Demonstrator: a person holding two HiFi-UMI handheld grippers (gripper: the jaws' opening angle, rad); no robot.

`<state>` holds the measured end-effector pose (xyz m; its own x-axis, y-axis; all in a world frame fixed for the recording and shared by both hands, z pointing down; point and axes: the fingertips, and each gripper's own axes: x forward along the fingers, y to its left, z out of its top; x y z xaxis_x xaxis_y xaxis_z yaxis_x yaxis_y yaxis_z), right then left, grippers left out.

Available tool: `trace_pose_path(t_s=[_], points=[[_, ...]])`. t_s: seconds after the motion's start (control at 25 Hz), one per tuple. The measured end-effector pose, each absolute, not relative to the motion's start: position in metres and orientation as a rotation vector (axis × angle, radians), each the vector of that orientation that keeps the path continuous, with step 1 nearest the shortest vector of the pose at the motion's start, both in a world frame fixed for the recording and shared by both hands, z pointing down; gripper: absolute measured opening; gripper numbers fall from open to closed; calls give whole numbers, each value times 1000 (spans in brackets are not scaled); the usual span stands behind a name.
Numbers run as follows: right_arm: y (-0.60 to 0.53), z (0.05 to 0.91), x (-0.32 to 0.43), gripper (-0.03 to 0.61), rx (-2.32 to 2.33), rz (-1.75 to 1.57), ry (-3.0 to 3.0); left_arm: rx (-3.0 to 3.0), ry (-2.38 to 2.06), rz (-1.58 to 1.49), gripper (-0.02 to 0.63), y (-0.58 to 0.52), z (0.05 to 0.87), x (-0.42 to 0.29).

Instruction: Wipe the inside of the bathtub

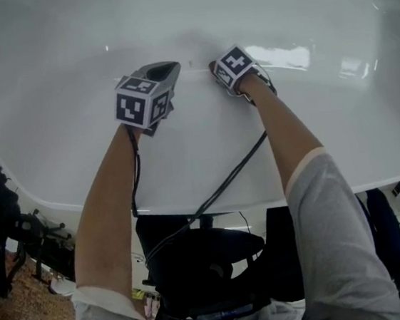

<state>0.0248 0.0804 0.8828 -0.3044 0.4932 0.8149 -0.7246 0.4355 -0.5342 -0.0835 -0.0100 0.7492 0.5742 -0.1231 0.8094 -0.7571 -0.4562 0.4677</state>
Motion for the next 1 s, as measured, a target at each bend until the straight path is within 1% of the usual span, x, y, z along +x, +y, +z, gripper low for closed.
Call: trace_pose_path(t_s=[0.16,0.28,0.52,0.8,0.88,1.0], points=[[78,899,40,117,281,1192,-1398,1947,-692,896,8,-16,750,-81],[76,913,37,117,276,1134,-1384,1941,-699,905,8,-17,755,-93],[72,917,-12,115,179,1142,-1437,1896,-771,903,8,-22,765,-133],[67,917,-91,117,95,1126,-1543,1886,-776,916,8,-14,769,-146],[62,919,-95,115,100,1114,-1552,1879,-774,919,8,-12,772,-144],[54,919,-74,114,186,1188,-1540,1875,-756,918,8,-10,774,-135]])
